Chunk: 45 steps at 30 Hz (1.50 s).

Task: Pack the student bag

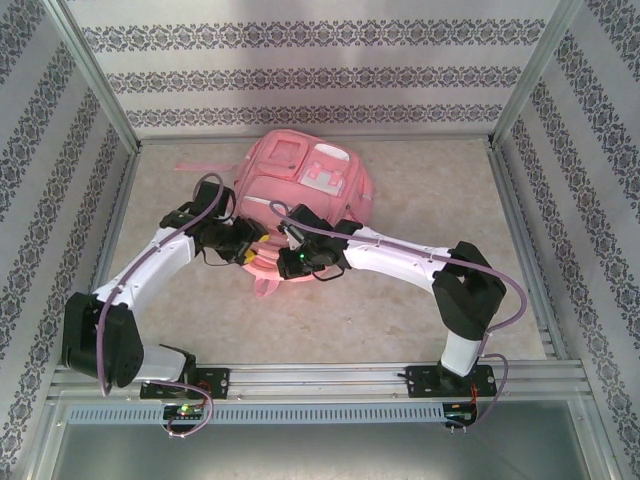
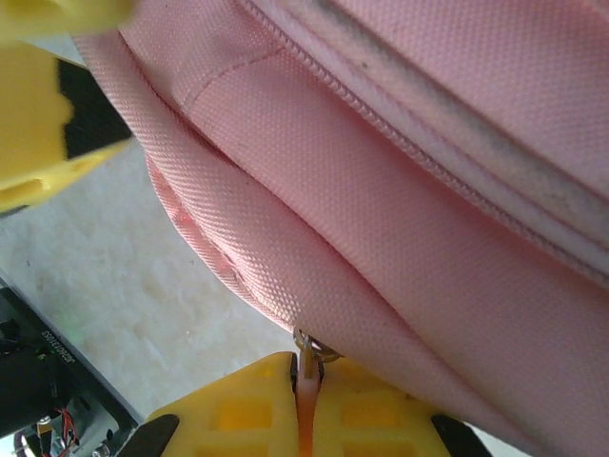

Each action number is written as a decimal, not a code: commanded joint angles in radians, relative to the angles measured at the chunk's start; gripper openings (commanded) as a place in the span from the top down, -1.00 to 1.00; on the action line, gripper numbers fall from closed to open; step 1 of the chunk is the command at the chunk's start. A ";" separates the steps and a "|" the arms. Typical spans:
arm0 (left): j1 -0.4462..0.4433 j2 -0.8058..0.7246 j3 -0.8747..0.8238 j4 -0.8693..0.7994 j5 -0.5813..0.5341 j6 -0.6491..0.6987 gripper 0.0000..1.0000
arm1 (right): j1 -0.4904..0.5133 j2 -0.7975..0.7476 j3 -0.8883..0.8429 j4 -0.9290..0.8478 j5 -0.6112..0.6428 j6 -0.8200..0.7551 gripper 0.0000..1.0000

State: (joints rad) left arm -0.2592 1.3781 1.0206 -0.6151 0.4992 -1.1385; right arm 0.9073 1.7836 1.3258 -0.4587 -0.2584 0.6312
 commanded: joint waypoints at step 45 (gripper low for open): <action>0.051 -0.087 0.007 -0.084 -0.022 0.044 1.00 | -0.266 -0.181 -0.356 0.099 0.128 -0.085 1.00</action>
State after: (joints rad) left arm -0.2268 1.3392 1.0176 -0.6441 0.4923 -1.1259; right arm 0.6739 1.5921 0.9874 -0.3492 -0.1581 0.5625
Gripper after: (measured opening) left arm 0.048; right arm 0.082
